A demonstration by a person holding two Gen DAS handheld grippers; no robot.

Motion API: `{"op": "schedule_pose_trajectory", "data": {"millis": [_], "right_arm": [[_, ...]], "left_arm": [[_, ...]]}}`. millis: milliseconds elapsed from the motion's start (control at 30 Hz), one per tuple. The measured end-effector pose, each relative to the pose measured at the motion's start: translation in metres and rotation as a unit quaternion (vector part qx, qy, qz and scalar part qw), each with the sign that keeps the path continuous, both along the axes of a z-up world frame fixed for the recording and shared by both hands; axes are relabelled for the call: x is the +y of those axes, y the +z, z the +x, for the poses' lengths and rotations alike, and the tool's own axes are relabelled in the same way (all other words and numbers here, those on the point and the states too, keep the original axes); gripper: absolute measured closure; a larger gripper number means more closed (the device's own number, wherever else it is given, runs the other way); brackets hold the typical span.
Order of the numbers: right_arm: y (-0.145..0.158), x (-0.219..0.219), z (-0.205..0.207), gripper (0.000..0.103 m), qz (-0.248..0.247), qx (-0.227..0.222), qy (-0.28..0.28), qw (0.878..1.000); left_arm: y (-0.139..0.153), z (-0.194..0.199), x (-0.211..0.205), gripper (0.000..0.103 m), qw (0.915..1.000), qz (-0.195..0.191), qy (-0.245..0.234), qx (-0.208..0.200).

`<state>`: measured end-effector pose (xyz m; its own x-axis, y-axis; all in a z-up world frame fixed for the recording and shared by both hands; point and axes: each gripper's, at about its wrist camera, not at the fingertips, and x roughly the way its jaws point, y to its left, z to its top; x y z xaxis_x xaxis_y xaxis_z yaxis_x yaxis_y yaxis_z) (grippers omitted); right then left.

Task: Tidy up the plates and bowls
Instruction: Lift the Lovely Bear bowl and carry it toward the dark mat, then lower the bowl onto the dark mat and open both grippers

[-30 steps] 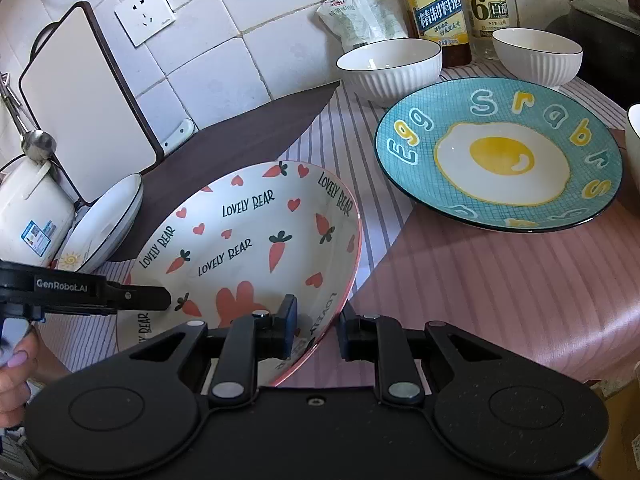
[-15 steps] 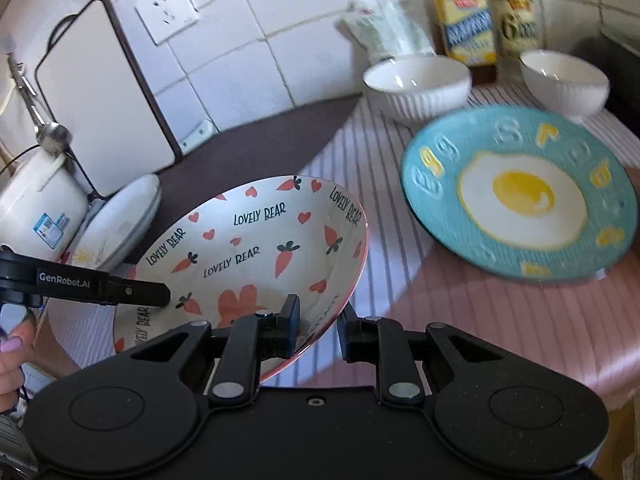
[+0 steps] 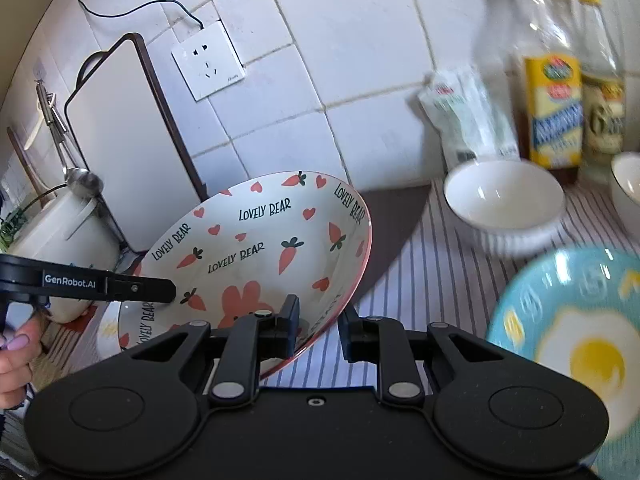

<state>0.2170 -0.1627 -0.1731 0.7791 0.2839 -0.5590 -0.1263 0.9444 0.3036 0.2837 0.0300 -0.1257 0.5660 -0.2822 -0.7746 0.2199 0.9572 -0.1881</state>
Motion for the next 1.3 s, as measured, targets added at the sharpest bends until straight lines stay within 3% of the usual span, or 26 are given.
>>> {"op": "schedule_pose_trajectory", "data": {"millis": [333, 933, 1100, 1200, 1300], "right_arm": [[-0.029, 0.009, 0.066, 0.078, -0.005, 0.016, -0.016, 1.000], [-0.040, 0.008, 0.076, 0.076, -0.018, 0.026, -0.028, 0.999], [-0.037, 0.004, 0.076, 0.076, -0.021, 0.035, -0.007, 0.999], [-0.033, 0.008, 0.076, 0.069, -0.035, 0.052, -0.024, 0.998], [-0.027, 0.013, 0.072, 0.056, -0.040, 0.056, -0.034, 0.997]], "left_arm": [[-0.032, 0.053, 0.008, 0.082, 0.9987, 0.006, 0.047, 0.018], [-0.047, 0.070, 0.002, 0.081, 0.9981, 0.009, 0.034, 0.052], [-0.045, 0.077, 0.008, 0.081, 0.9962, 0.013, 0.026, 0.082], [-0.031, 0.074, 0.005, 0.073, 0.9970, 0.026, 0.018, 0.071], [-0.022, 0.068, 0.001, 0.067, 0.9961, 0.035, 0.010, 0.080]]}}
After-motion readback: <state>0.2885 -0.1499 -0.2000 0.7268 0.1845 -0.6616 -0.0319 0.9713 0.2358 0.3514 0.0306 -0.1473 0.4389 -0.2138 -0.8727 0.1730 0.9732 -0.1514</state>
